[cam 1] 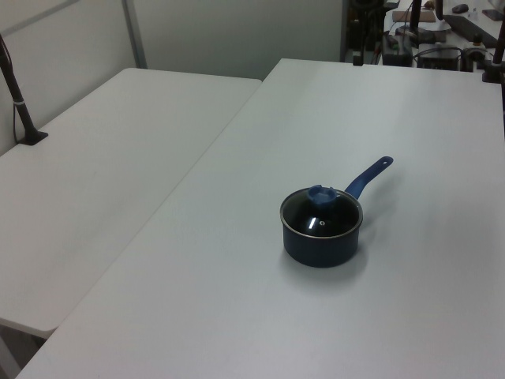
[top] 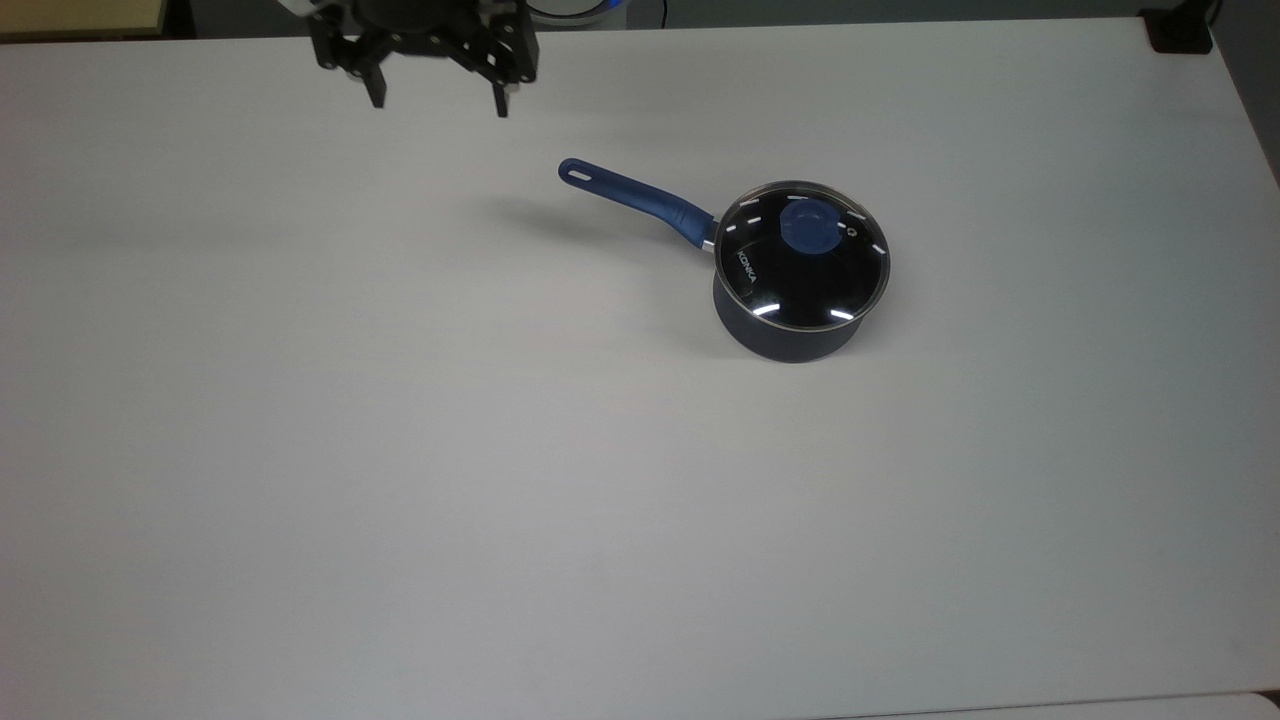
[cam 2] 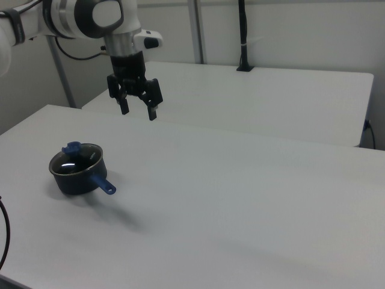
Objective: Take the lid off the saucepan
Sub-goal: 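Move the gripper over the saucepan and lower it to the blue lid knob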
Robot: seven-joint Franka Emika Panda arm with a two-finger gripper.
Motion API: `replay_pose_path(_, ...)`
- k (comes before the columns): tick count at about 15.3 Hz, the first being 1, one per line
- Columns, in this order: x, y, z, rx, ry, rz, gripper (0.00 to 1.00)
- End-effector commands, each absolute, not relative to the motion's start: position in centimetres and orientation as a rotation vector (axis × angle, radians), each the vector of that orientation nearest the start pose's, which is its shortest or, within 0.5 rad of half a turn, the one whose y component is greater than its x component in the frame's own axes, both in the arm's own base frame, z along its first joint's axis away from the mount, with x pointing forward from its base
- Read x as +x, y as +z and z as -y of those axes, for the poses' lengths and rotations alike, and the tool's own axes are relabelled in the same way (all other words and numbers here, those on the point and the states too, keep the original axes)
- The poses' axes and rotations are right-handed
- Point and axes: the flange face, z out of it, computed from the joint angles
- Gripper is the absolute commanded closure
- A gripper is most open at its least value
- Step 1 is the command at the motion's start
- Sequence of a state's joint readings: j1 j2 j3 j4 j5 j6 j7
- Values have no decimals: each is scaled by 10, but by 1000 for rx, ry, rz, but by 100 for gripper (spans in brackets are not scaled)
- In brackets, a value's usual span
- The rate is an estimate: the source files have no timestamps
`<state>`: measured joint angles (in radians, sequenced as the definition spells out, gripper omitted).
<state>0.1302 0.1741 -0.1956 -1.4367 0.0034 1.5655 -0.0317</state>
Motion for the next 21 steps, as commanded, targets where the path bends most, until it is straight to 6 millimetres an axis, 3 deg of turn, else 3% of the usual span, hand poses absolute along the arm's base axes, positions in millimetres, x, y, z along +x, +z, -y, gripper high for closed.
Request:
replay_pose_path(1, 608, 578, -4, -3159, 61, 51, 0)
replay_pose_path(6, 608, 562, -76, -3152, 97, 176, 0)
replay_pose_path(10, 602, 545, -164, -3122, 55, 206, 0)
replay_pose_path(12, 594, 528, -213, -3129, 45, 190, 0)
replay_pose_path(15, 595, 490, -261, -3149, 46, 189, 0)
replay_pose_path(17, 600, 464, -274, -3165, 62, 189, 0)
replay_pose_path(21, 611, 430, -280, -3186, 66, 180, 0)
